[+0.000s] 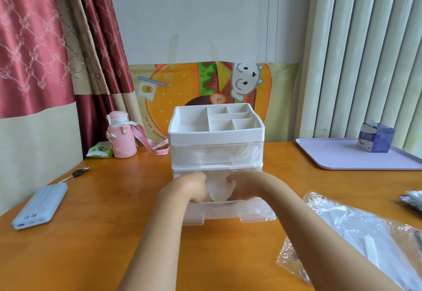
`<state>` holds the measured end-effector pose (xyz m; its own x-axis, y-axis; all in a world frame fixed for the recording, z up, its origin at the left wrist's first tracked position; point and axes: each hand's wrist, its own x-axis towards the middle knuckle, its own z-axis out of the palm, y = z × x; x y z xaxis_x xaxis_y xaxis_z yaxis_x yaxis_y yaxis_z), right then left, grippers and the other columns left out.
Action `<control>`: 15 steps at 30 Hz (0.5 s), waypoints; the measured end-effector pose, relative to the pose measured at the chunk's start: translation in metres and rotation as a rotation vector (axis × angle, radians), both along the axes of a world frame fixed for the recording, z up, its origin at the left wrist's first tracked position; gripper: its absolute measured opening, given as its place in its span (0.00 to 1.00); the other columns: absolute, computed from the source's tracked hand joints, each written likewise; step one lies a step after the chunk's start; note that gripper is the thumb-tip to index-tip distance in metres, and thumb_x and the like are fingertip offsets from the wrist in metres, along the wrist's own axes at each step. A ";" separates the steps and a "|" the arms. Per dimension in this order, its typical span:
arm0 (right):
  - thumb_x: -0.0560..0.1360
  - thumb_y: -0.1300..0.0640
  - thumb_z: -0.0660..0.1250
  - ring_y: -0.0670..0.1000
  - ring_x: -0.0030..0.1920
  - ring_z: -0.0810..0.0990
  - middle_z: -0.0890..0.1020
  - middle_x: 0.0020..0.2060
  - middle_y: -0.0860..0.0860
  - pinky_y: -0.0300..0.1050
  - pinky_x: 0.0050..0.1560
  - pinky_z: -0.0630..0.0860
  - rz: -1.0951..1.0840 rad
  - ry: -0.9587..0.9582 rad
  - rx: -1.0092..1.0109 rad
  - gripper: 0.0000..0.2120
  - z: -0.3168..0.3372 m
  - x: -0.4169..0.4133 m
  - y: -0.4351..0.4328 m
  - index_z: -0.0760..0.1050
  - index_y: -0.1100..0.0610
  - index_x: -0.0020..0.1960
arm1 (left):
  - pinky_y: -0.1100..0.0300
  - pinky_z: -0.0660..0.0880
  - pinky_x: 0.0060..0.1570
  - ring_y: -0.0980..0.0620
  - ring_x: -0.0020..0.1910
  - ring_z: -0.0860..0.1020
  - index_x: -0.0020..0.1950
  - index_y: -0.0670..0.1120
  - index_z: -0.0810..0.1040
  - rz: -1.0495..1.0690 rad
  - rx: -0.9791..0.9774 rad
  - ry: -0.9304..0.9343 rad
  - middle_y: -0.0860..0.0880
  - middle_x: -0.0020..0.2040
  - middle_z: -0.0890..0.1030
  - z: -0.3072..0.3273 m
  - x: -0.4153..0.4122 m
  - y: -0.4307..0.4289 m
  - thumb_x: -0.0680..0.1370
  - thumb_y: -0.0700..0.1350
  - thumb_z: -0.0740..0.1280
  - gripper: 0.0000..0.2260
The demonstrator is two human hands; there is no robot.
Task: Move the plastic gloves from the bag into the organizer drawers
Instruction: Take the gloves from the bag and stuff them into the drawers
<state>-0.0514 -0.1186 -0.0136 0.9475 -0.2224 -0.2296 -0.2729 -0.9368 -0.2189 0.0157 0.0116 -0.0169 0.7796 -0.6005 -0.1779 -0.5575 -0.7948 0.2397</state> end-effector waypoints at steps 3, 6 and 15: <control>0.75 0.49 0.68 0.54 0.63 0.70 0.70 0.68 0.51 0.44 0.62 0.69 0.003 0.037 -0.002 0.32 -0.006 0.010 -0.004 0.60 0.55 0.75 | 0.61 0.71 0.45 0.47 0.55 0.76 0.74 0.45 0.65 0.030 -0.022 -0.007 0.45 0.68 0.72 0.010 -0.006 0.003 0.78 0.38 0.64 0.24; 0.74 0.46 0.67 0.55 0.67 0.69 0.68 0.70 0.51 0.49 0.66 0.69 0.002 0.059 -0.023 0.36 -0.010 0.017 -0.004 0.56 0.53 0.76 | 0.61 0.69 0.51 0.48 0.59 0.76 0.73 0.48 0.67 0.024 -0.100 0.018 0.48 0.68 0.72 0.027 -0.015 0.009 0.76 0.49 0.70 0.27; 0.75 0.51 0.69 0.56 0.70 0.66 0.65 0.72 0.51 0.45 0.66 0.65 -0.145 -0.062 0.312 0.36 -0.010 0.013 -0.010 0.56 0.53 0.77 | 0.58 0.65 0.66 0.47 0.68 0.70 0.71 0.48 0.72 -0.090 0.104 0.095 0.49 0.71 0.71 0.032 -0.034 0.000 0.82 0.59 0.52 0.24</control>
